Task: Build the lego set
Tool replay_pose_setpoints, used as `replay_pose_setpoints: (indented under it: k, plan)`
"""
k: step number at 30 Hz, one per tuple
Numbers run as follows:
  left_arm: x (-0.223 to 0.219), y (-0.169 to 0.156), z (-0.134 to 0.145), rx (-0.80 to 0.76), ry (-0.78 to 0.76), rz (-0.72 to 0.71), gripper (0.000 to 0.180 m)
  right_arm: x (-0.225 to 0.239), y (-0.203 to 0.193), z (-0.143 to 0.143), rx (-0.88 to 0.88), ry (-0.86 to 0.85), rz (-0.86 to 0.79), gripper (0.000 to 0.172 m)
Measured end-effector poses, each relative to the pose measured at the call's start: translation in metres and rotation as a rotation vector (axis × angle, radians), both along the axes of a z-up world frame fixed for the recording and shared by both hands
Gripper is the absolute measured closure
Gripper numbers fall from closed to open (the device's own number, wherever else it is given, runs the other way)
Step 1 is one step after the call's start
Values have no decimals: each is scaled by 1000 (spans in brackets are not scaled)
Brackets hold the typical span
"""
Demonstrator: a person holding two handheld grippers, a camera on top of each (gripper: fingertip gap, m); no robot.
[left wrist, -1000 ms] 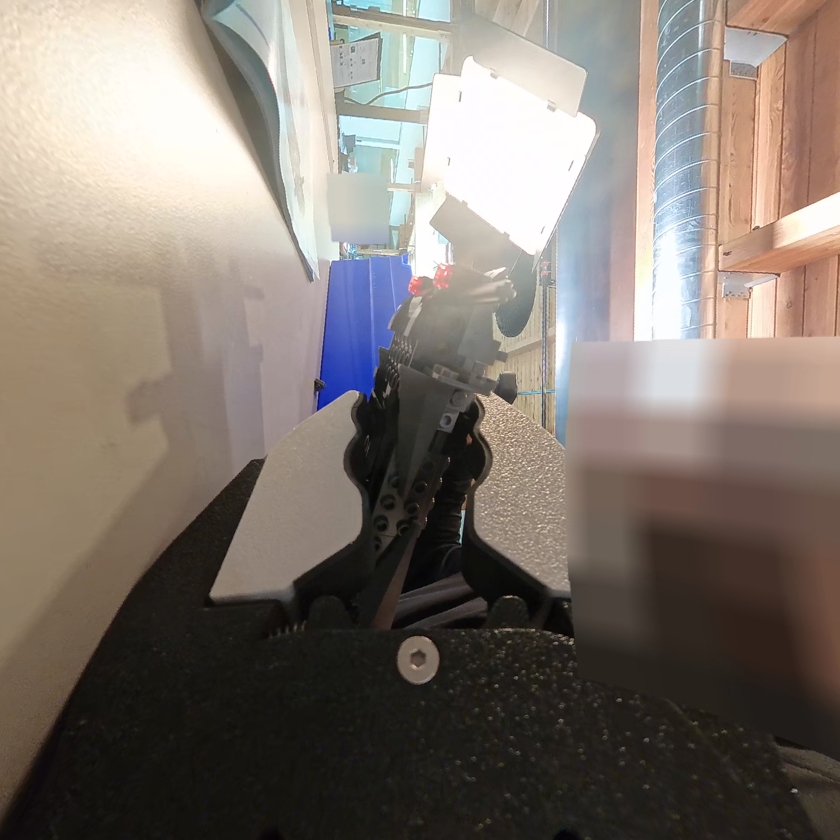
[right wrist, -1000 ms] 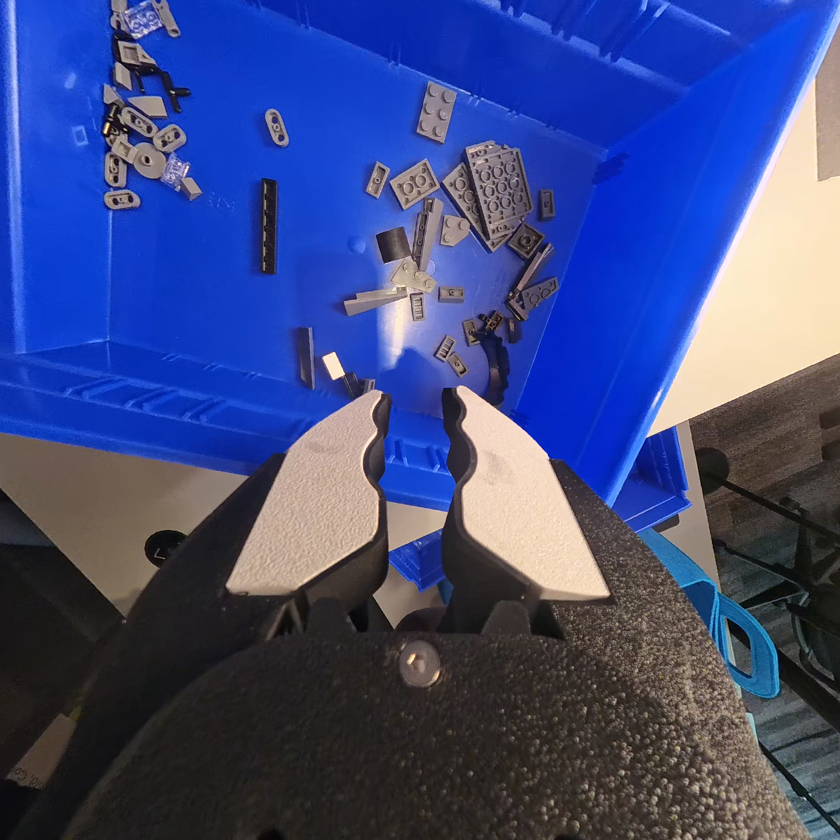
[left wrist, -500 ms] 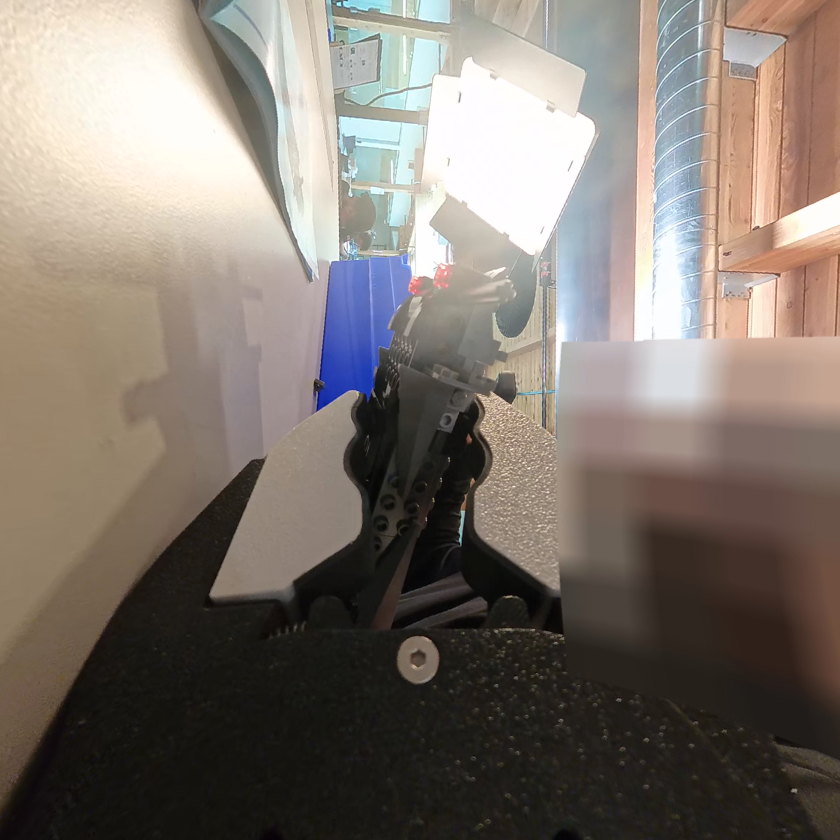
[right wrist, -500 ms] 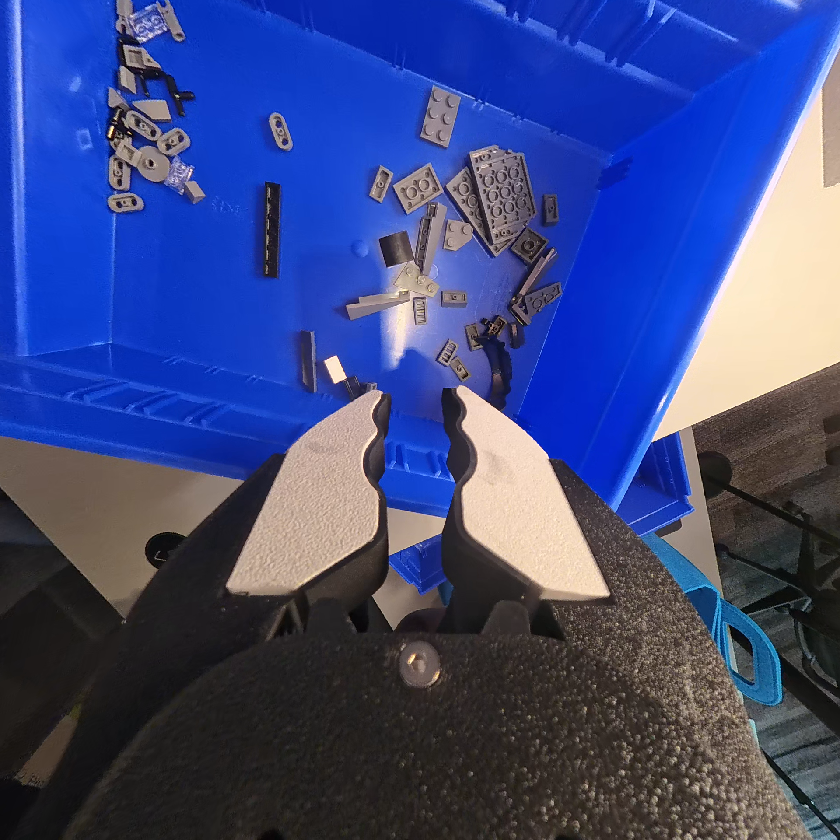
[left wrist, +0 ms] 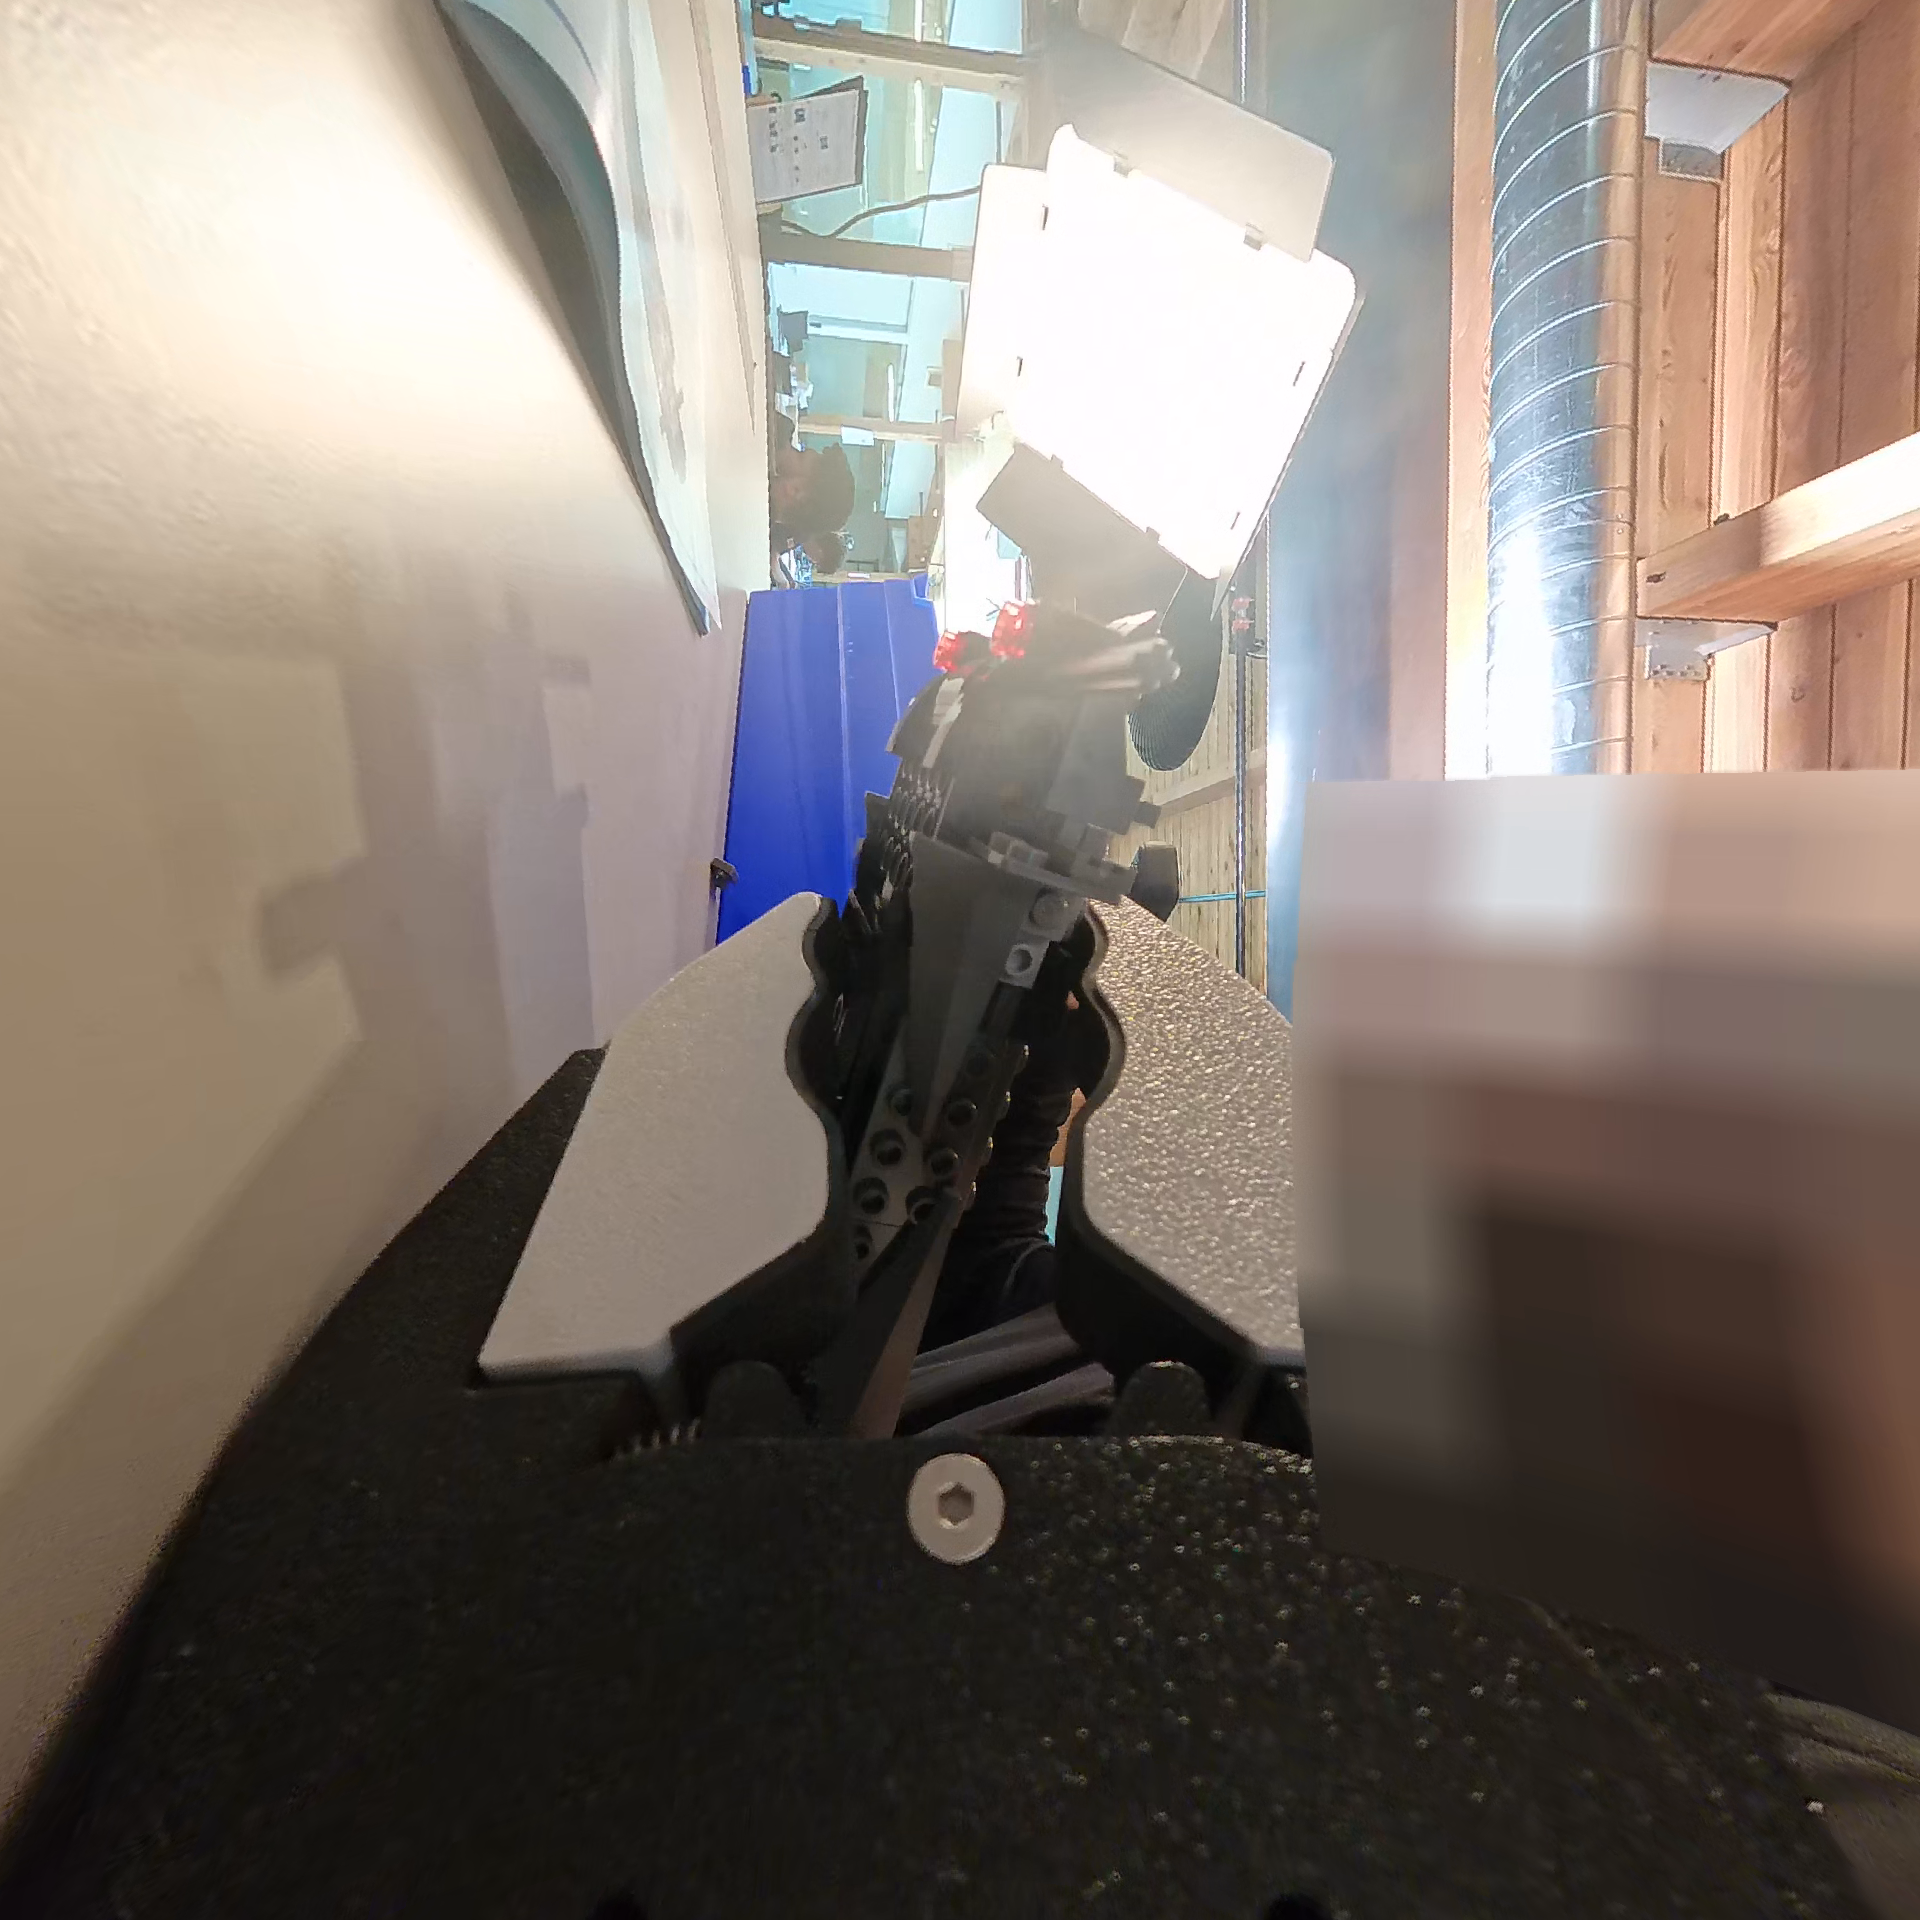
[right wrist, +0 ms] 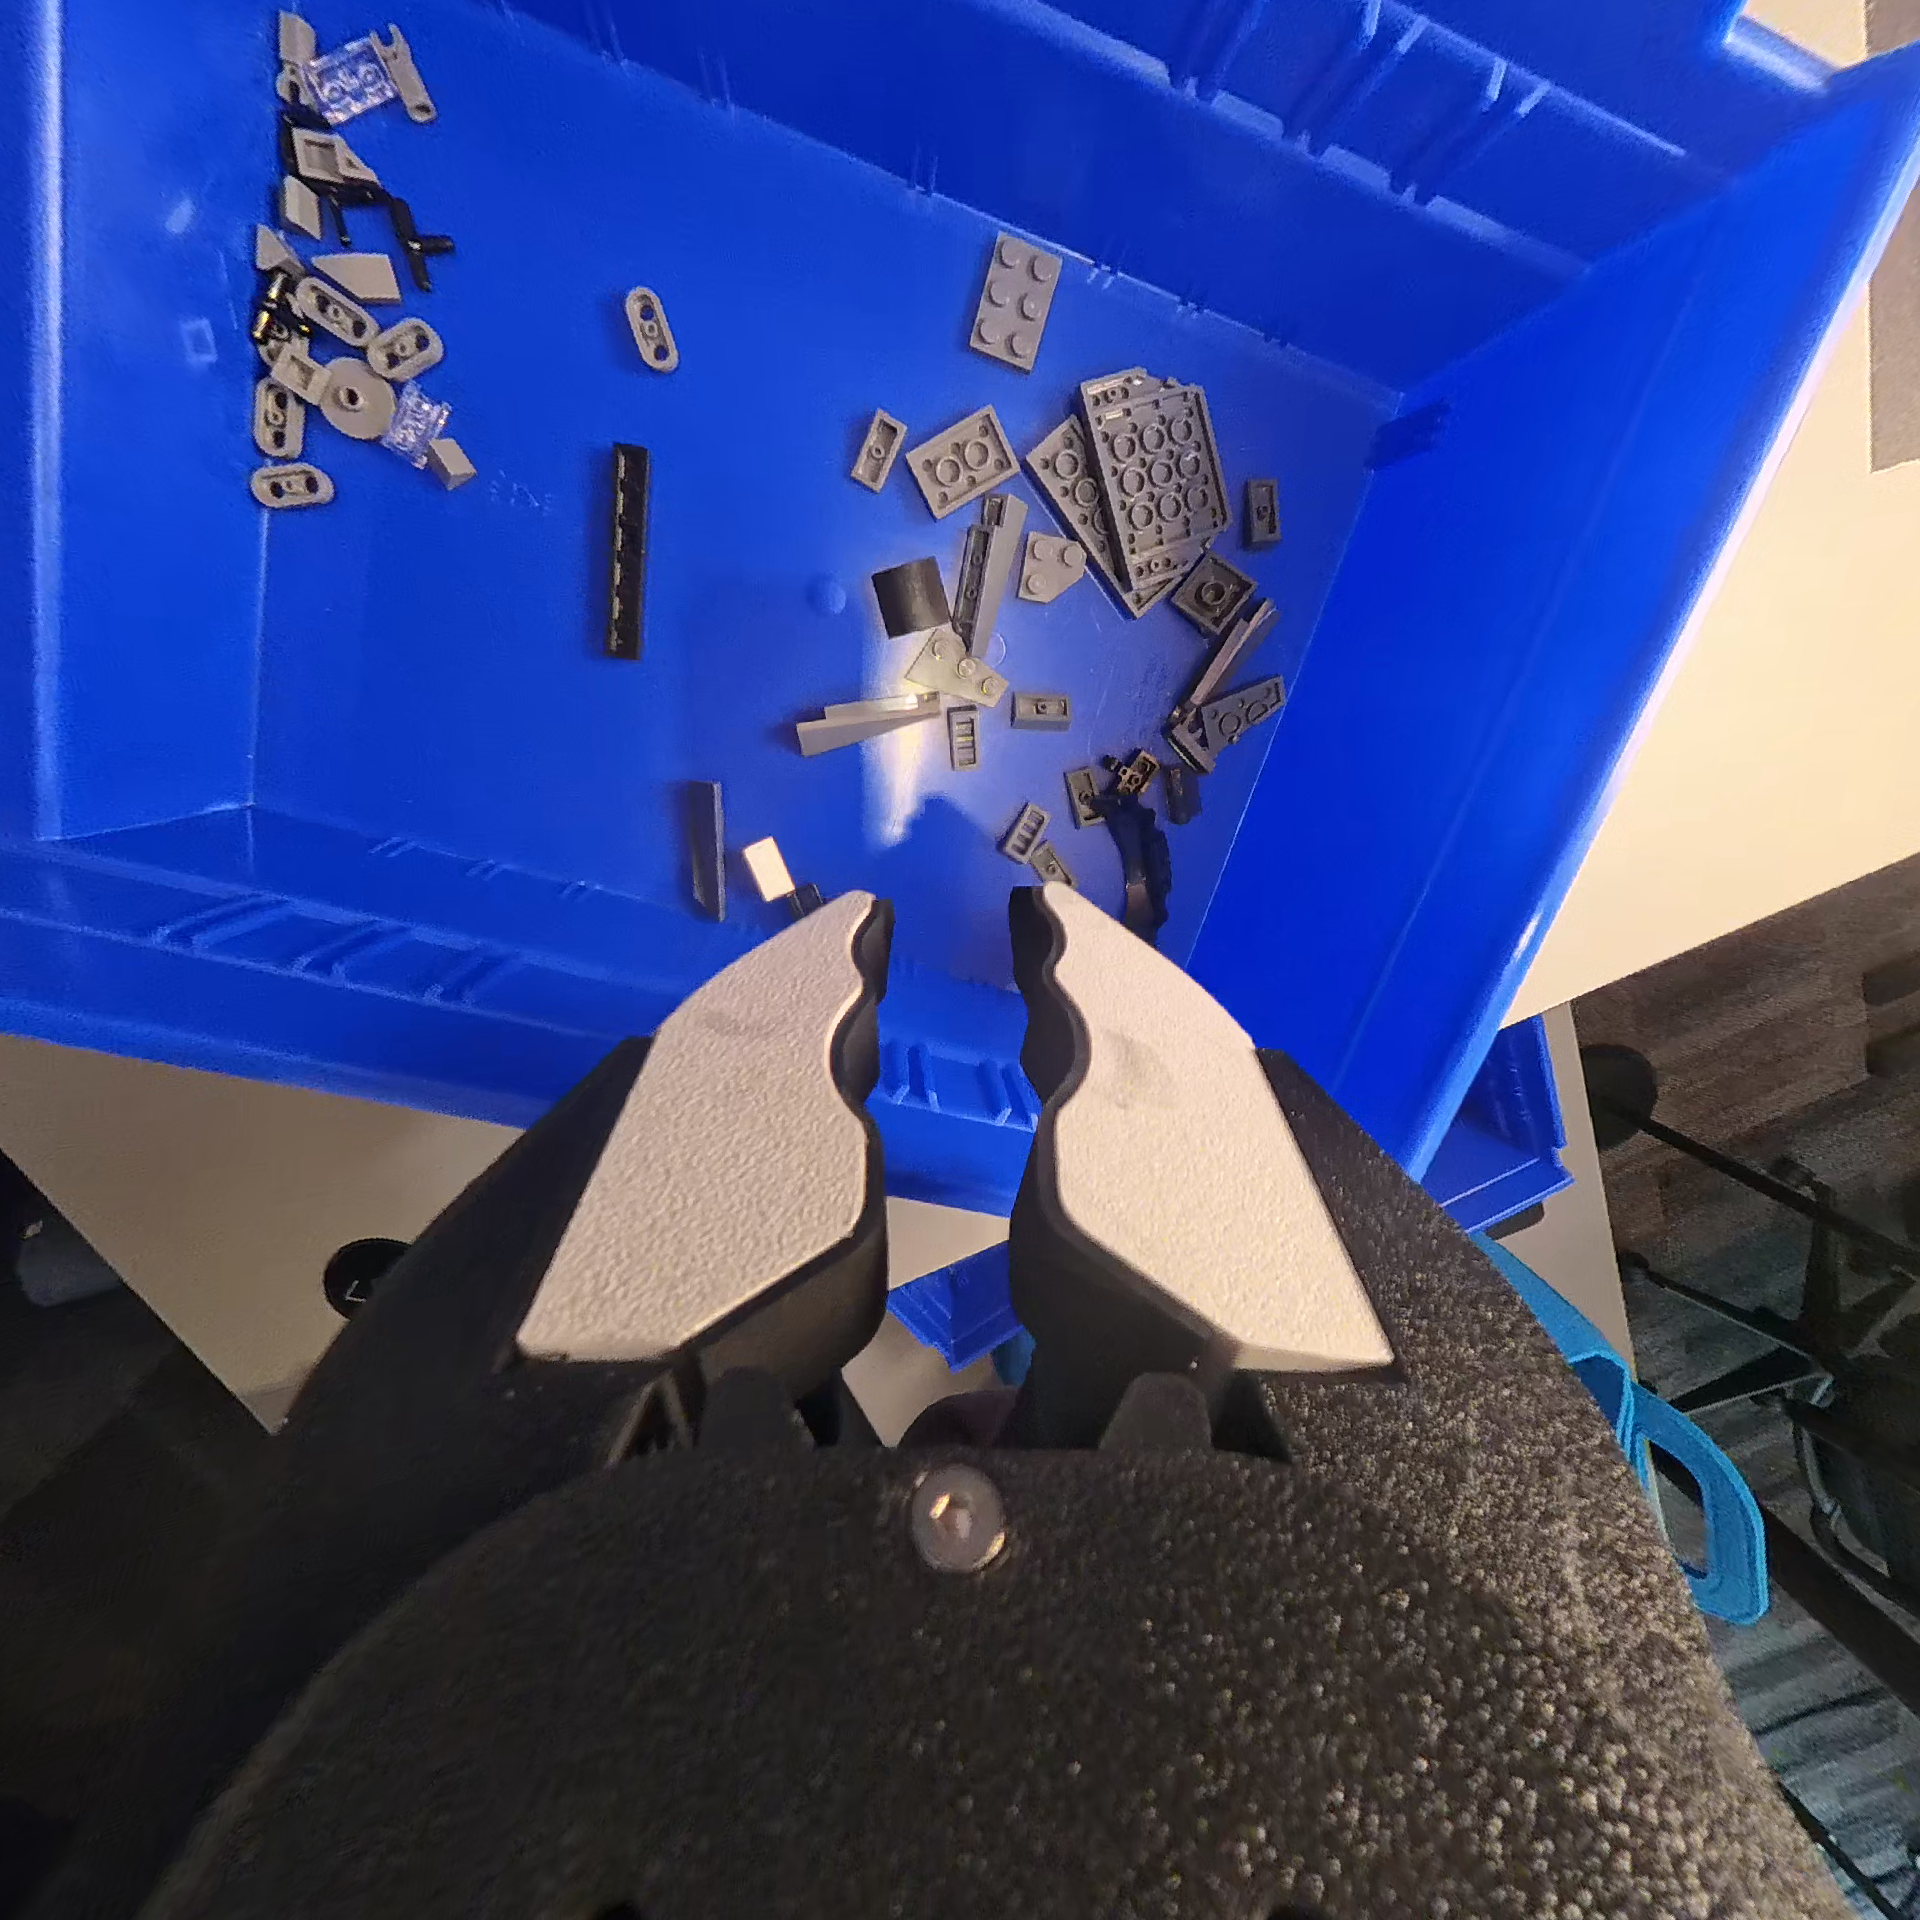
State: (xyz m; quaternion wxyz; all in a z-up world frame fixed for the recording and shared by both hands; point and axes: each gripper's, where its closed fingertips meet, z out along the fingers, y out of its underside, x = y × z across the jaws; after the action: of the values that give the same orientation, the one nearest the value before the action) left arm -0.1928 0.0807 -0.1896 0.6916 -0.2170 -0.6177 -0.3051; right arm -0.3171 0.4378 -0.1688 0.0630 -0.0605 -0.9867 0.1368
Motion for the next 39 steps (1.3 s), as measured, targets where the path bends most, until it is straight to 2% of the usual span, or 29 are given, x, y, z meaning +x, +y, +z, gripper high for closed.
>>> replay_pose_setpoints:
  k: [6,14,18,22,25,30,35,37,39]
  plan:
    - [-1,5,3,-1,9,-12,138,-6,-30,-14,40,33,1,148]
    - [1,15,7,7,24,-40,138,-17,-53,-59,255,3,112,147]
    - [2,14,9,7,28,-38,138,-20,-64,-73,246,-57,47,147]
    - [3,14,11,14,36,-46,138,-32,-60,-87,303,-52,-64,148]
    - [2,18,13,24,38,-68,138,-37,-64,-87,276,-50,-133,161]
    - [-3,32,19,24,60,-145,138,-35,-64,-82,255,-10,-209,161]
    - [-2,46,25,41,82,-205,138,-16,-77,-64,136,3,-278,160]
    - [-1,48,25,45,83,-223,138,-12,-80,-69,168,25,-297,142]
    - [0,49,25,42,79,-244,138,-13,-81,-67,176,73,-346,133]
